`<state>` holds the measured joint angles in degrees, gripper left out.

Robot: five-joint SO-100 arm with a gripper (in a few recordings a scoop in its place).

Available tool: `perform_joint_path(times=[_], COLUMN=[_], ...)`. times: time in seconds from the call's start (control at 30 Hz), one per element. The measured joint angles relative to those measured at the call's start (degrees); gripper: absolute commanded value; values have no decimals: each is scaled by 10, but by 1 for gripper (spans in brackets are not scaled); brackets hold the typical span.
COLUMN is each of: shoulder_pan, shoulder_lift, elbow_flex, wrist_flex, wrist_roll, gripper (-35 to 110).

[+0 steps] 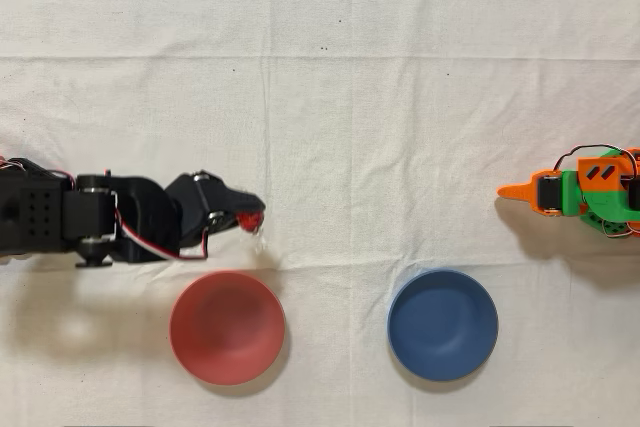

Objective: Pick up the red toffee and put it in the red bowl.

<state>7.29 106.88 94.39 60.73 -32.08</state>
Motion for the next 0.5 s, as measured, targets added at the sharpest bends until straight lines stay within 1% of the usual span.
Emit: perform_joint_path(times=[0.27, 0.5], shoulder_pan=[101, 171], shoulder_lift=[6, 6], elbow_flex=[28, 78], wrist_flex=[-30, -84], wrist_roll=[-37, -63], gripper=[7, 7])
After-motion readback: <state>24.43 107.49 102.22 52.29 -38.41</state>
